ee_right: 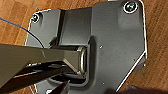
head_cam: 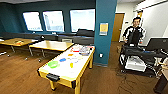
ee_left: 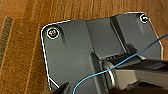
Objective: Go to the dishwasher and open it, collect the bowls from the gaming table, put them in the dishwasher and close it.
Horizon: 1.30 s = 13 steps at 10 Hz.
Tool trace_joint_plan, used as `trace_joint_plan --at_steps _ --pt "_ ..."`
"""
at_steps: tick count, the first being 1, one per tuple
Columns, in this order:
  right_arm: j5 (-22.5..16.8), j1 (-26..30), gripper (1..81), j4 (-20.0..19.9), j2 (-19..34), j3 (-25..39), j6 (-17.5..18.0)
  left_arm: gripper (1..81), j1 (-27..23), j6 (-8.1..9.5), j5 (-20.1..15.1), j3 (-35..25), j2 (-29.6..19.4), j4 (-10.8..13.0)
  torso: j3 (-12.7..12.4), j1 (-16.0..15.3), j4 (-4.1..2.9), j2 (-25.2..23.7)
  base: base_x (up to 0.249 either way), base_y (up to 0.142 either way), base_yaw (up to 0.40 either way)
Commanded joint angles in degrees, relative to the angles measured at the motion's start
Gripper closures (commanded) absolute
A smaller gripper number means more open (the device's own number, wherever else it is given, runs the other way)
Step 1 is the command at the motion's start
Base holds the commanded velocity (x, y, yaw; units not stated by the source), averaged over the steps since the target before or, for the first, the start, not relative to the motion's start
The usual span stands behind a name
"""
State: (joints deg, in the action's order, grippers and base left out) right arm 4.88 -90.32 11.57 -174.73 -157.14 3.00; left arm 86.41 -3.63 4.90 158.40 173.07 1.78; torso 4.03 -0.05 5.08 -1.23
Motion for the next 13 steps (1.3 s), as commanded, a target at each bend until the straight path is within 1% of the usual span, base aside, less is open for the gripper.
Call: trace_joint_plan --at_steps 1,13 --pt "-2.68 2.02 1.0 -0.14 -0.12 0.17 -0.01 1.0 -2.51 -0.06 -2.80 0.15 -0.26 0.33 0.00 0.00 0.00 0.00 0.091 0.103 0.000" --pt "-2.77 2.02 1.0 0.03 -0.12 0.17 -0.10 1.0 -2.42 -0.15 -2.79 0.15 -0.09 0.59 0.00 -0.02 0.00 0.00 0.088 0.122 0.000"
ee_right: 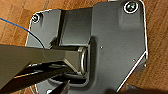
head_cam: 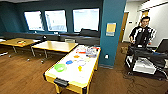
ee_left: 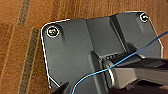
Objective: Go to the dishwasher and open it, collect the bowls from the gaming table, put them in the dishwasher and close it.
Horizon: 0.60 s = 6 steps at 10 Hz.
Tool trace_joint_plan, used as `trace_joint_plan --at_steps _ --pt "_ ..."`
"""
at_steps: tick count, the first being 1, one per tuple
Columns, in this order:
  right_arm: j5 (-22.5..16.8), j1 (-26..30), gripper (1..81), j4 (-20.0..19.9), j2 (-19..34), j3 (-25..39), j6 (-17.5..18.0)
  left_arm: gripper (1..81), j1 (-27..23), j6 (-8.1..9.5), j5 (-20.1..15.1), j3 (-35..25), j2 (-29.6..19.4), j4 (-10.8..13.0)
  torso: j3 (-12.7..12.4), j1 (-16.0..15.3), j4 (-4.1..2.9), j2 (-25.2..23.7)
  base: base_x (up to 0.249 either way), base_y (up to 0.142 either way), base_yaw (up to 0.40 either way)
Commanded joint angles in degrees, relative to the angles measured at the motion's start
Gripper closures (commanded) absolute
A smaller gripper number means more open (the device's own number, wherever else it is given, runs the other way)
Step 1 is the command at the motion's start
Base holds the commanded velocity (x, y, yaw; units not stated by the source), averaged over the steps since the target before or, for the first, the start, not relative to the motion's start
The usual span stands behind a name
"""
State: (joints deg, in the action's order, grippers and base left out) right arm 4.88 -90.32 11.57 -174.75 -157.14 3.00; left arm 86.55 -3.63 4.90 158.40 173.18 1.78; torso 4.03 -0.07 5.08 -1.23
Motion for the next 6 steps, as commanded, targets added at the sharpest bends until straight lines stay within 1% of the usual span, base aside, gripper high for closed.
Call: trace_joint_plan --at_steps 1,6 --pt "-2.85 2.11 1.0 0.03 -0.10 0.17 -0.10 1.0 -2.57 -0.15 -2.79 0.15 -0.20 0.51 0.00 0.00 0.00 0.00 0.088 0.107 0.000" --pt "-2.77 2.20 1.0 0.03 -0.10 0.17 -0.10 1.0 -2.57 -0.15 -2.79 0.15 -0.20 0.51 0.00 0.00 0.00 0.00 0.087 0.122 0.000"
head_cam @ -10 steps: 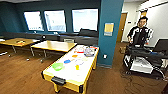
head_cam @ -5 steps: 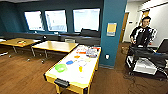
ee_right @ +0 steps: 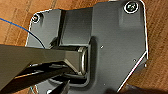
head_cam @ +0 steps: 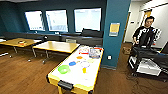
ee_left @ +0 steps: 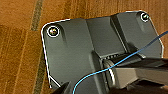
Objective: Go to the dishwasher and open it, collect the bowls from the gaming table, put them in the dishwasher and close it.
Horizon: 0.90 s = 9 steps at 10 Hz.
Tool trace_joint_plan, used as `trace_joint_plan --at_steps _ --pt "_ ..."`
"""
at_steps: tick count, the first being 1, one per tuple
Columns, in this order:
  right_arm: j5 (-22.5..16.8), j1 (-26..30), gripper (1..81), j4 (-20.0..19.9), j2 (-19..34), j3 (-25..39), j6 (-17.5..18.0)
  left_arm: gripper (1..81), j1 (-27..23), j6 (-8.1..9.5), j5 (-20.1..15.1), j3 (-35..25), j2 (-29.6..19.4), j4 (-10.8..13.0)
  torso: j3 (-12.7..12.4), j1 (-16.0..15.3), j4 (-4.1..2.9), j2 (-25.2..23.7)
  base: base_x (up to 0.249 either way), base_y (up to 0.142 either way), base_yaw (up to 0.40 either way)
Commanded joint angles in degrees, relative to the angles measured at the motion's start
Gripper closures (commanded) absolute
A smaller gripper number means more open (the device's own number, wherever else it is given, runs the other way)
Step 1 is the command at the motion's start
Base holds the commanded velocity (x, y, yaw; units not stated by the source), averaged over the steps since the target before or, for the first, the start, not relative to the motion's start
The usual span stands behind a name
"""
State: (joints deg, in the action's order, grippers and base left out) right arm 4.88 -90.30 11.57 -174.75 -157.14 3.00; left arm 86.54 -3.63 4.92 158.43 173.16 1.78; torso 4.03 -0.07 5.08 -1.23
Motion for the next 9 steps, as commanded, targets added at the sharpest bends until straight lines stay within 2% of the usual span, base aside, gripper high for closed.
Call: trace_joint_plan --at_steps 1,9 --pt "-2.77 2.18 1.0 0.03 -0.10 0.17 -0.10 1.0 -2.56 -0.15 -2.82 0.13 -0.17 0.42 0.00 0.00 0.00 0.00 0.087 0.127 0.000" --pt "-2.68 2.00 1.0 0.03 -0.01 0.17 -0.09 1.0 -2.56 -0.15 -2.82 0.13 -0.17 0.33 0.00 0.00 0.00 0.00 0.087 0.126 0.000"
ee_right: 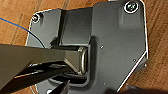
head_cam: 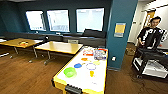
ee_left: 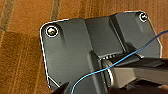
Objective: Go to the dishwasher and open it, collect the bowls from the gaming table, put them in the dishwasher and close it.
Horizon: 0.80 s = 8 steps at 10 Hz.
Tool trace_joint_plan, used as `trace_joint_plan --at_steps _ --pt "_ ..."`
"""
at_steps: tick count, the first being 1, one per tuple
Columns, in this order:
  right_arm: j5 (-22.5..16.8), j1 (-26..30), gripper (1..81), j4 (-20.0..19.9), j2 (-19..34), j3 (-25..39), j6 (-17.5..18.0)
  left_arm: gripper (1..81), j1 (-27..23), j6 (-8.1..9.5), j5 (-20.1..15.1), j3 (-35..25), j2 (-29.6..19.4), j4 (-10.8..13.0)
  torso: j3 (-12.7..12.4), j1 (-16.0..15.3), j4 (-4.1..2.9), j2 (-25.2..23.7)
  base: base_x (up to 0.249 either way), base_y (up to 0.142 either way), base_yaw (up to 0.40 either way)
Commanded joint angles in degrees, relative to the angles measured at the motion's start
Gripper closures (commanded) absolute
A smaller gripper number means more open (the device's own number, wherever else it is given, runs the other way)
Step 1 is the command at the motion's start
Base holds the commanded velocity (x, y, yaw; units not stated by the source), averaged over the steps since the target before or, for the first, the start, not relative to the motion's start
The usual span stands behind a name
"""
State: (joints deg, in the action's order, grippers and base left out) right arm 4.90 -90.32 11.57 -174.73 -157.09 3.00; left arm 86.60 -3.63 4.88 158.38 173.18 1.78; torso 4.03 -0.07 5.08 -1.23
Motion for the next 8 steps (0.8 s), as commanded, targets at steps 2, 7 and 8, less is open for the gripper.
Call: trace_joint_plan --at_steps 2,7,8 --pt "-2.70 2.02 1.0 -0.14 -0.03 0.13 -0.10 1.0 -2.62 -0.15 -2.77 0.18 -0.11 0.33 0.00 0.00 0.00 0.00 0.087 0.125 0.000" --pt "-2.70 2.11 1.0 0.03 -0.12 0.13 -0.01 1.0 -2.62 -0.15 -2.77 0.26 -0.20 0.25 0.00 0.00 0.00 0.00 0.086 0.118 0.000" --pt "-2.70 2.11 1.0 0.03 -0.12 0.13 -0.10 1.0 -2.62 -0.15 -2.77 0.26 -0.29 0.24 0.00 0.00 0.00 0.00 0.086 0.117 0.000"
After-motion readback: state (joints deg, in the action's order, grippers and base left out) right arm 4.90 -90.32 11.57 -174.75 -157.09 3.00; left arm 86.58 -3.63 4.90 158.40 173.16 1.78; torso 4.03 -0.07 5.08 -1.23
